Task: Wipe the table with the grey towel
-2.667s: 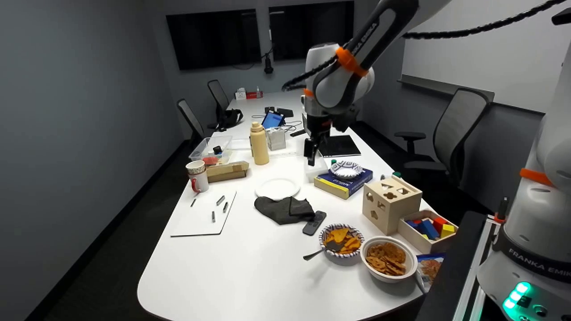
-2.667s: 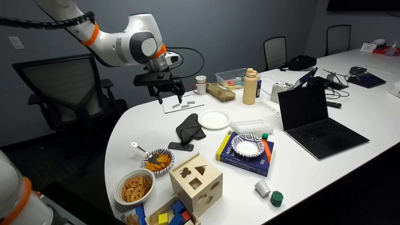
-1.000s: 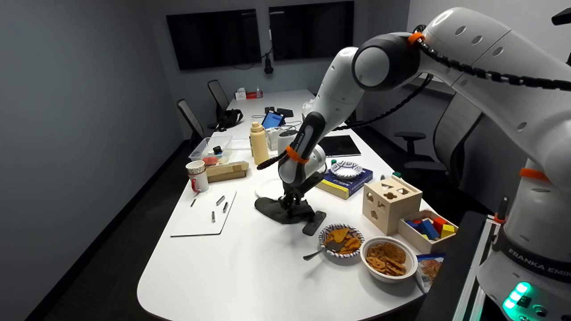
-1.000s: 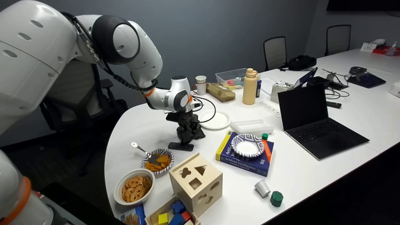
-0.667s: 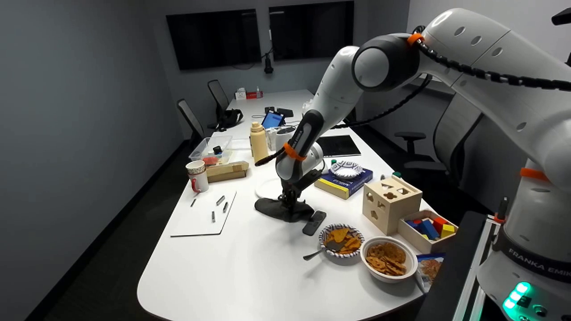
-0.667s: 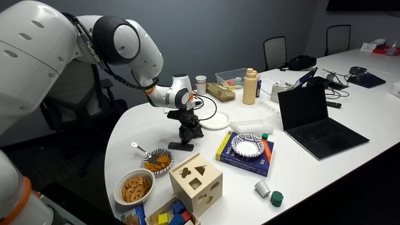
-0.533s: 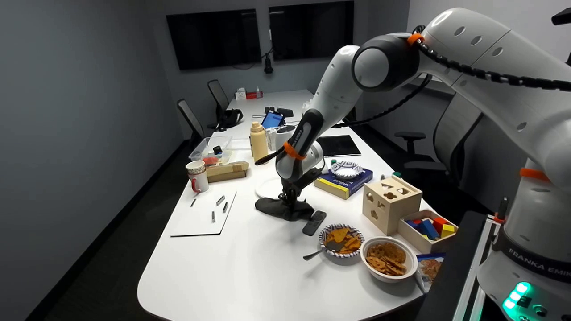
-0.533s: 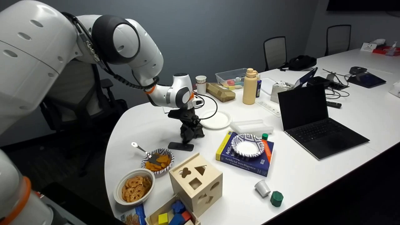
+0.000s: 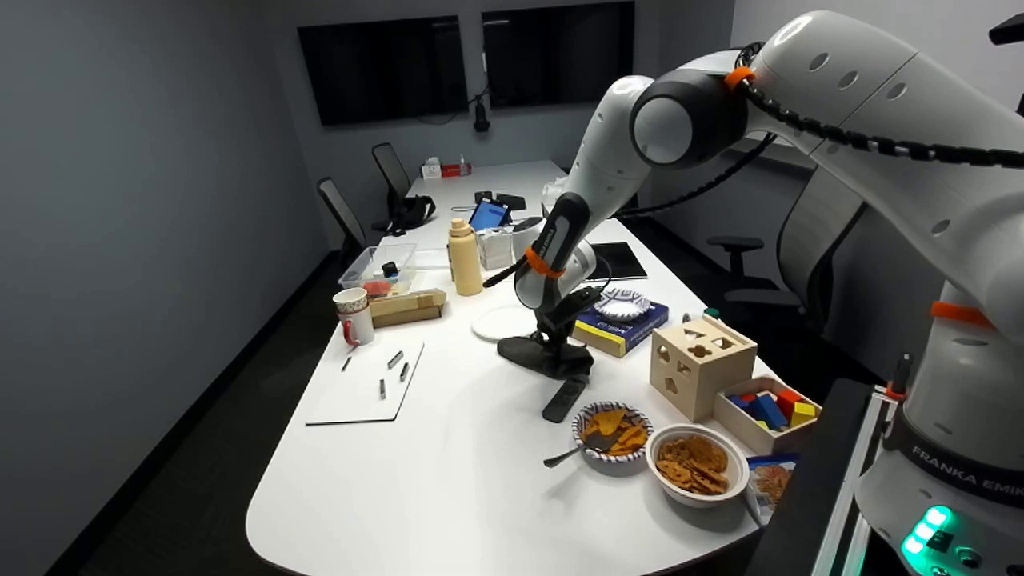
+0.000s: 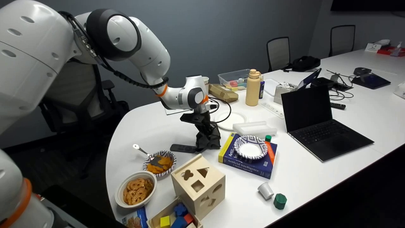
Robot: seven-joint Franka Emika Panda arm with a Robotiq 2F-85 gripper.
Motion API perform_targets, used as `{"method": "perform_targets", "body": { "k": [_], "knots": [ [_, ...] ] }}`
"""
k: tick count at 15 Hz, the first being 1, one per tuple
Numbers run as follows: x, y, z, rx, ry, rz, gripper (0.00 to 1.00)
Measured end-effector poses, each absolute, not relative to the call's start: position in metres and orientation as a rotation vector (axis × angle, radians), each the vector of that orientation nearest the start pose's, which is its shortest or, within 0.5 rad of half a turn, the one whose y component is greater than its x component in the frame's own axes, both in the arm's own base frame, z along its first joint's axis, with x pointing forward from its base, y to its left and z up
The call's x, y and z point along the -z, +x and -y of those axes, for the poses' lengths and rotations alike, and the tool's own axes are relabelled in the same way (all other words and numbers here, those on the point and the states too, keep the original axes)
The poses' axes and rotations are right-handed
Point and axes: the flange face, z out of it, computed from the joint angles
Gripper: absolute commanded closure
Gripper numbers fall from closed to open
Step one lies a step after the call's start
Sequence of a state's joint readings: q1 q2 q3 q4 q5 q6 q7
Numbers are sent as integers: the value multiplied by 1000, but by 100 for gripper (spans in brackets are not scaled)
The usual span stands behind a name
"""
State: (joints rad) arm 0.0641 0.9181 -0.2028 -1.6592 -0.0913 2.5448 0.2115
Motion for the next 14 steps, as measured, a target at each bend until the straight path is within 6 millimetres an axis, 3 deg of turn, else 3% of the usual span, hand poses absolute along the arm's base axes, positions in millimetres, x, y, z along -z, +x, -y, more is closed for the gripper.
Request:
{"method": "perform_targets", "body": {
  "k": [4,6,14],
  "knots": [
    [-74,651,105,-85,-3361,-465,98],
    [-69,650,105,-97,-3358,-457,98],
    [-65,651,51,-245,-3263,-104,98]
  ]
}}
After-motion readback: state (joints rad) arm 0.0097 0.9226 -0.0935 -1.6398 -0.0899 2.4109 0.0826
